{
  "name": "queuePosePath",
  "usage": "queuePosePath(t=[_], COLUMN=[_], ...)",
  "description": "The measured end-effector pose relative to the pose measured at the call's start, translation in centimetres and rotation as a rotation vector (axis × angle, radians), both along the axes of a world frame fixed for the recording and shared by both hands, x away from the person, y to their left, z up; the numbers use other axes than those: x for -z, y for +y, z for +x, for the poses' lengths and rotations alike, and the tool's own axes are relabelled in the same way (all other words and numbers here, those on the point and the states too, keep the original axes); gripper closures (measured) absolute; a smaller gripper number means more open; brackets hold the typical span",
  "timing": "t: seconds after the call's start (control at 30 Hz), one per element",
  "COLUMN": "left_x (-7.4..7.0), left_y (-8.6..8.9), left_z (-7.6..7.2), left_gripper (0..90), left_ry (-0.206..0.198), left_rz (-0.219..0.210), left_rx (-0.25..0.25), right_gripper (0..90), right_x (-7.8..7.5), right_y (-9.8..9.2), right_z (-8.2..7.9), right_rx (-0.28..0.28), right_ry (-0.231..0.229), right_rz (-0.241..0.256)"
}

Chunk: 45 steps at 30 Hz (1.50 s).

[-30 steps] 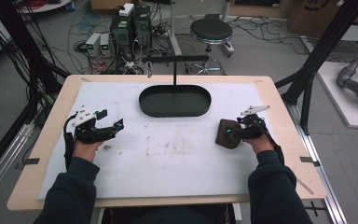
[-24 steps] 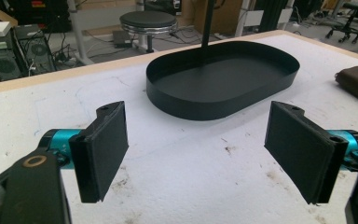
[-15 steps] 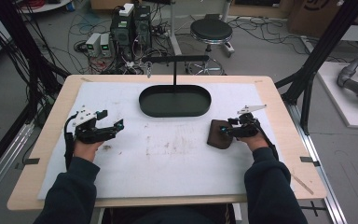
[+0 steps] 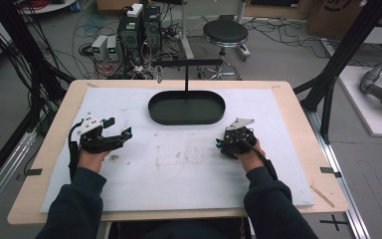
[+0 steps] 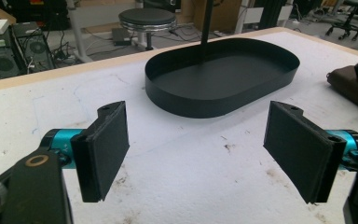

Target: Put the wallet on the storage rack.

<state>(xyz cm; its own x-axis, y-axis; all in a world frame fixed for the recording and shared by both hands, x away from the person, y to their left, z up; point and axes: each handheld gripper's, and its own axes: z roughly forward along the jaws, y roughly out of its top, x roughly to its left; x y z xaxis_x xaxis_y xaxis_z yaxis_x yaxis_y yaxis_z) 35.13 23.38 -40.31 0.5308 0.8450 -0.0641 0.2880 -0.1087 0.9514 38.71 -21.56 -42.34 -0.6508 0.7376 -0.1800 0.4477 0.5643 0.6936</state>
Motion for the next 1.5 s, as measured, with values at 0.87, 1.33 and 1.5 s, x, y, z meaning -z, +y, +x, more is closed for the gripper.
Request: queuePosePath(t=[0.87, 1.33, 1.5], left_x=[0.1, 0.2, 0.2], left_y=[0.2, 0.3, 0.3], left_z=[0.0, -0.2, -0.2], left_gripper=[22.2, 22.2, 22.2], left_ry=[0.003, 0.011, 0.013], left_rz=[-0.004, -0.007, -0.008], left_rx=[-0.002, 0.002, 0.003], right_gripper=[20.5, 37.3, 49.3], right_x=[-0.3, 1.0, 0.2], right_y=[-6.2, -3.1, -3.4], right_z=[-4.1, -2.1, -2.3], right_rx=[0.094, 0.144, 0.129], right_ry=[-0.072, -0.051, -0.039], right_rz=[-0.121, -0.307, -0.288])
